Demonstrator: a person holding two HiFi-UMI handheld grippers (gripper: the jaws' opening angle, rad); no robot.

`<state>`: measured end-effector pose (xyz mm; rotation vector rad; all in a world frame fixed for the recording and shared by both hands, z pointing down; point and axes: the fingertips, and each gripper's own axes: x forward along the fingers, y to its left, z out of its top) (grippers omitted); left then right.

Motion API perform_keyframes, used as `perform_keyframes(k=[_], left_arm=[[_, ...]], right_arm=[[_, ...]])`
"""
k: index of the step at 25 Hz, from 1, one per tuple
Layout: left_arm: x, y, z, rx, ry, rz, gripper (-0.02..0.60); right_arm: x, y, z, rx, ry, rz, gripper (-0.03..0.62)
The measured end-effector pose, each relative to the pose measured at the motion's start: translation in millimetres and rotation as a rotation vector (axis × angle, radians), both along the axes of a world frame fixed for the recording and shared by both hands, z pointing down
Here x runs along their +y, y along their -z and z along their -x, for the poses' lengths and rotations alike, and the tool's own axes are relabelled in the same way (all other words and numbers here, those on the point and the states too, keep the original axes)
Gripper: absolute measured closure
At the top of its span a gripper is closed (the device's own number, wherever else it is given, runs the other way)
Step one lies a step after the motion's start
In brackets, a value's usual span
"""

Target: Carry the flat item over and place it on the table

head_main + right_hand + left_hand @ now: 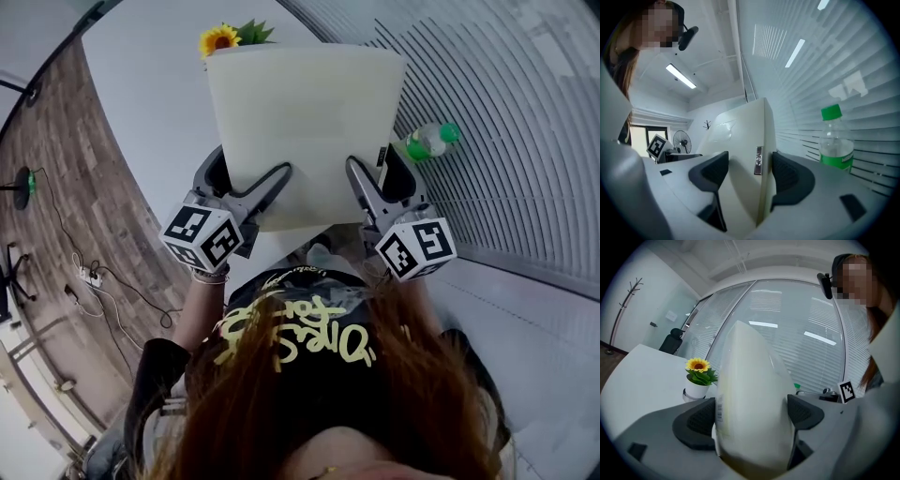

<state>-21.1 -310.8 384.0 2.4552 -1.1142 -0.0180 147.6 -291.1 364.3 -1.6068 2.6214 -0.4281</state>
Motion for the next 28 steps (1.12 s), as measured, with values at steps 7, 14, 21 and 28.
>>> perform_keyframes(k=[7, 14, 21, 28], left_arm=[[2.9, -15.8, -8.3, -0.023, 0.034, 0.033, 0.101], [-1.6, -31.1, -7.2, -0.036, 0.042, 0.062, 0.100], [0.9, -40.9, -6.4, -0.041, 0.035, 0.094, 0.101], [-0.6, -54.7, -4.5, -0.025, 0.041, 0.129, 0.100]], right_arm=[[-4.7, -19.1, -8.9, -0.011, 0.036, 0.041, 0.309], [-9.7, -38.4, -8.8, -0.037, 0.040, 0.085, 0.309], [-7.0, -47.3, -7.8, -0.031, 0.035, 0.114, 0.308], [-8.3, -60.5, -6.7, -0.038, 0.027, 0.134, 0.309]])
